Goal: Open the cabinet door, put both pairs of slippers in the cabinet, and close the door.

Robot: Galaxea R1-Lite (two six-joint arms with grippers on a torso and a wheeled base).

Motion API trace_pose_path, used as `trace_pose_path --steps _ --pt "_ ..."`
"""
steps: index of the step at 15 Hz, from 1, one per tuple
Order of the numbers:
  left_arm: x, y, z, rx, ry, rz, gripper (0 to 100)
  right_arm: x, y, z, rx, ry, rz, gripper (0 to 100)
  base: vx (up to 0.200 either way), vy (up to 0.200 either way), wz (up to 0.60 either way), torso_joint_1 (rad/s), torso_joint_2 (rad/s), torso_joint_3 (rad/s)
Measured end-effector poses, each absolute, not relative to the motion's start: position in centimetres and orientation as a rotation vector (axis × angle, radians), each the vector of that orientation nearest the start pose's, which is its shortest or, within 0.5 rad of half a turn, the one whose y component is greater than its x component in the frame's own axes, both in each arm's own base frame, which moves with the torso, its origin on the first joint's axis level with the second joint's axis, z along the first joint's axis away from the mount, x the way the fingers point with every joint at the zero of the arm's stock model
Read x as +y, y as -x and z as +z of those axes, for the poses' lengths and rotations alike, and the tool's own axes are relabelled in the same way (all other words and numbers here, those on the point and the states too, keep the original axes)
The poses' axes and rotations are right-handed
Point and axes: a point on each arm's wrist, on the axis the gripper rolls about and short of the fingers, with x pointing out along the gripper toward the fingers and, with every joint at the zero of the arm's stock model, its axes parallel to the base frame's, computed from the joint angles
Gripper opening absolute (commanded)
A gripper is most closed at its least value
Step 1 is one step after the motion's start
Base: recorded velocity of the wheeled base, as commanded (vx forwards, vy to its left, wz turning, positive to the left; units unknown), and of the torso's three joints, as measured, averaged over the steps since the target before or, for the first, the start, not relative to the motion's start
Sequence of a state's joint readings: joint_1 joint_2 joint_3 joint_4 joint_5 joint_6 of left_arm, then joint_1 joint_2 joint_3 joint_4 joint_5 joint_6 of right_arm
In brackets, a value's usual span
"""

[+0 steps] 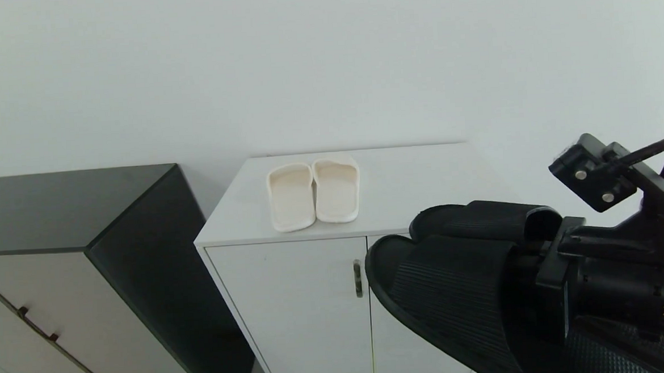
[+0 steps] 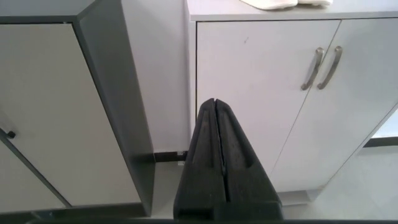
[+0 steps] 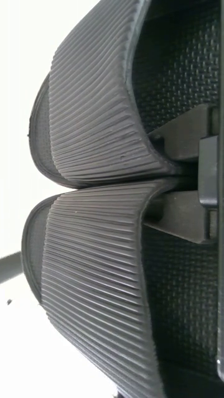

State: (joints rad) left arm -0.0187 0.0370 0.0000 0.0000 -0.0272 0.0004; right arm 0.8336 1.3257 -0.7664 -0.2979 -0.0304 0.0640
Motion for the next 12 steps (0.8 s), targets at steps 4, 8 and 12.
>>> trace_pose_path --steps 4,8,12 --pt "0.0 2.0 7.6 0.035 0.0 -0.045 0 16.2 -14.7 22.9 0.297 0.061 0.805 0 0.0 0.0 0.0 -0.018 0.04 0.026" --pt "0.0 2.0 7.6 0.036 0.0 -0.047 0 16.9 -15.4 22.5 0.307 0.061 0.826 0 0.0 0.0 0.0 -0.18 0.45 0.253" --pt "0.0 2.1 7.6 0.023 -0.001 -0.039 0 17.0 -16.0 21.9 0.329 0.068 0.812 0 0.0 0.0 0.0 -0.201 0.52 0.305"
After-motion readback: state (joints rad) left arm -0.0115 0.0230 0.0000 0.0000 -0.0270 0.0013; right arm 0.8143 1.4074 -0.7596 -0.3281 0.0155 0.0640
